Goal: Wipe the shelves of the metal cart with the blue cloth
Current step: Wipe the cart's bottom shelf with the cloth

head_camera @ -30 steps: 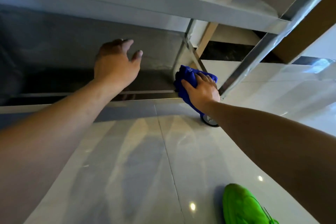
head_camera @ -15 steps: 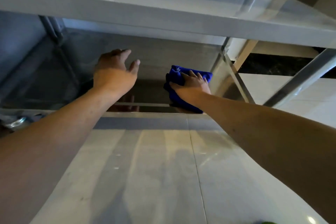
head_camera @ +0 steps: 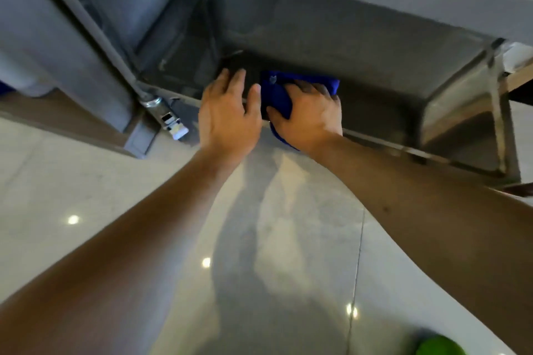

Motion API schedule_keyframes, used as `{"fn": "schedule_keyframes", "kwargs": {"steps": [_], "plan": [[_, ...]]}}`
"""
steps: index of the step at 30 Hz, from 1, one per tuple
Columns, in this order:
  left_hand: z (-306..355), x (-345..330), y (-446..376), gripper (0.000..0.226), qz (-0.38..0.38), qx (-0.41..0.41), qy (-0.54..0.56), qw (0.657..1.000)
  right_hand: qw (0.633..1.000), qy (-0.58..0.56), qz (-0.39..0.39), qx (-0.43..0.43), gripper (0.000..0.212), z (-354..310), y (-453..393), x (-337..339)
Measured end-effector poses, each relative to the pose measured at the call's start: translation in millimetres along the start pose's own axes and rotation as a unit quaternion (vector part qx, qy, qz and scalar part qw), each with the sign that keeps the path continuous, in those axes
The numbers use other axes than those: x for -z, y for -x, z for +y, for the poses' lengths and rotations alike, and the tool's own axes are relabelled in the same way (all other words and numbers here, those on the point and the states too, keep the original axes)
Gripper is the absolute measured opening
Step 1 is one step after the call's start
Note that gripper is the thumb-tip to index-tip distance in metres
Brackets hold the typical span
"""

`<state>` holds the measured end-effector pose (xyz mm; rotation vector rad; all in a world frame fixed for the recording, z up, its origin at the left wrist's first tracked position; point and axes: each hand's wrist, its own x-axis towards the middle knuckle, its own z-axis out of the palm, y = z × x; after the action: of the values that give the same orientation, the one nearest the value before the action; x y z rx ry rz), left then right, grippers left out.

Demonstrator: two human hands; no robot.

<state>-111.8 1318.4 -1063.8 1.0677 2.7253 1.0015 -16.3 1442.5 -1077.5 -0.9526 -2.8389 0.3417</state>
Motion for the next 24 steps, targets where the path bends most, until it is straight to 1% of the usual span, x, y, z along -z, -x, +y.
{"fn": "schedule_keyframes", "kwargs": {"steps": [1, 3, 5, 6, 9, 14, 19, 22, 24], "plan": [[1, 7, 7, 0.051, -0.015, 0.016, -0.006, 1.0, 1.0, 0.011, 0.01, -0.005, 0.045, -9, 8, 3], [5, 24, 14, 0.053, -0.032, 0.045, -0.016, 0.998, 0.999, 0.036, -0.001, 0.01, 0.038, -22, 21, 10], [10, 47, 18, 0.055, -0.051, 0.054, -0.035, 0.997, 0.998, 0.035, -0.037, 0.023, 0.037, -33, 32, 23], [12, 61, 18, 0.055, -0.06, 0.051, -0.049, 0.996, 0.998, 0.026, -0.052, 0.017, 0.038, -39, 36, 31], [20, 105, 21, 0.056, -0.073, 0.055, -0.077, 0.993, 0.998, -0.006, -0.066, -0.009, 0.04, -61, 51, 63], [42, 182, 27, 0.055, -0.133, 0.04, -0.085, 0.987, 0.998, -0.016, -0.068, -0.011, 0.043, -98, 84, 135], [73, 252, 34, 0.056, -0.183, 0.008, -0.11, 0.977, 0.998, -0.03, -0.04, -0.038, 0.041, -129, 102, 207], [99, 295, 33, 0.056, -0.193, -0.005, -0.128, 0.973, 0.997, -0.028, -0.046, -0.06, 0.04, -145, 105, 254], [120, 323, 30, 0.054, -0.187, -0.018, -0.134, 0.973, 0.996, -0.026, -0.052, -0.064, 0.044, -155, 110, 287]]}}
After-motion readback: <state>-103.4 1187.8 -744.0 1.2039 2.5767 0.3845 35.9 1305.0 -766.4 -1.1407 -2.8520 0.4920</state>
